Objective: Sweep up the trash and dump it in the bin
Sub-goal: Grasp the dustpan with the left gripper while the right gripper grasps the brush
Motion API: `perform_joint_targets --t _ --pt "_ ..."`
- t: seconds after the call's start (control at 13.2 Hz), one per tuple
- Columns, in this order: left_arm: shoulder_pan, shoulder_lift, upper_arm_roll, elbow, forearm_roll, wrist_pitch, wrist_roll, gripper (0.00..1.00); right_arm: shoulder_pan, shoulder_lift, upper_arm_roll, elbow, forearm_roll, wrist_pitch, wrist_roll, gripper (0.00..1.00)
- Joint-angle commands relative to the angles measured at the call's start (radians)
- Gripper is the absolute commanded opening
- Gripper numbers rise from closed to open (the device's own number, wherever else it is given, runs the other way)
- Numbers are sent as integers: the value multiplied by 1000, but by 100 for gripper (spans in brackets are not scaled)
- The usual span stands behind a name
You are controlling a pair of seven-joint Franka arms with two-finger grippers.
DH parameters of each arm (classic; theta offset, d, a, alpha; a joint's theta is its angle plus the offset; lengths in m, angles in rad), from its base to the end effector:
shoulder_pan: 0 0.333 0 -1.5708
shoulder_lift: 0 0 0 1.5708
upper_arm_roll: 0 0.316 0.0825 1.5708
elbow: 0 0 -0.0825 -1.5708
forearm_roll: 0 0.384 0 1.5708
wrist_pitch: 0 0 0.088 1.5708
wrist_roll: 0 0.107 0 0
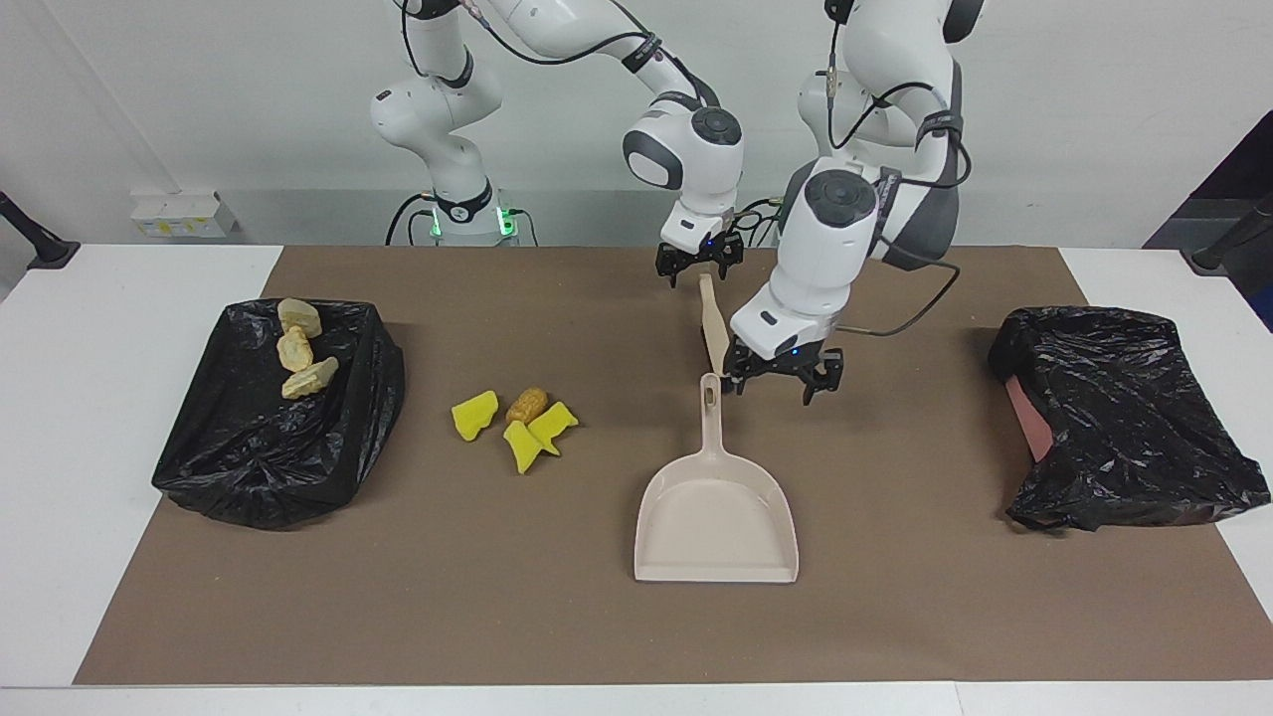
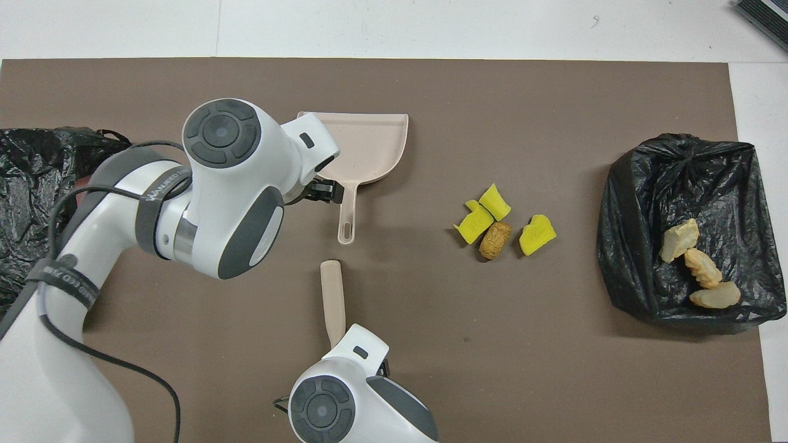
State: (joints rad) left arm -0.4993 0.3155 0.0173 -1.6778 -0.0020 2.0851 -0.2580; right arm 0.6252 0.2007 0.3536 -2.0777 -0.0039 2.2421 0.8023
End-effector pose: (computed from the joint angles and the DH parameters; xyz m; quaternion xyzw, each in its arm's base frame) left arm 0.5825 -0.3060 0.4271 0.9927 -0.1117 0.0434 0.0149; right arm 0.3233 0.4735 0.3361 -0.9956 -0.0865 0.0332 0.0115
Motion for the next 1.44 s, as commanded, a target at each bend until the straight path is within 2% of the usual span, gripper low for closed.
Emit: perform_joint_targets --t 0.0,0.08,0.15,0.23,0.38,0.45,0.53,0.68,1.06,1.36 --pt "-45 46 16 -5 10 67 -35 100 -7 -29 7 -35 25 22 2 56" --pt "-48 59 16 -7 8 85 -36 100 -12 -24 7 -32 25 24 0 24" --pt "-56 86 16 -4 8 93 -50 100 -13 -21 8 -29 25 25 6 7" --pt "-76 112 16 -5 7 123 -103 100 -13 -20 7 -25 35 27 12 0" --pt "-78 114 16 -2 8 124 -113 100 -15 -17 5 -19 76 25 0 0" --pt "-81 114 13 -5 7 116 -113 84 -16 -15 5 -19 75 25 -5 0" --pt "-84 113 12 -7 5 107 -115 52 -18 -15 4 -15 73 13 -8 0" --pt "-84 109 10 -7 -3 69 -112 0 -16 -20 2 -13 58 -8 -5 0" --pt "-47 80 10 10 -1 52 -60 0 -73 -92 -4 -21 7 -113 -32 0" --pt "28 34 13 19 -1 46 121 0 -195 -196 2 -24 9 -249 -146 0"
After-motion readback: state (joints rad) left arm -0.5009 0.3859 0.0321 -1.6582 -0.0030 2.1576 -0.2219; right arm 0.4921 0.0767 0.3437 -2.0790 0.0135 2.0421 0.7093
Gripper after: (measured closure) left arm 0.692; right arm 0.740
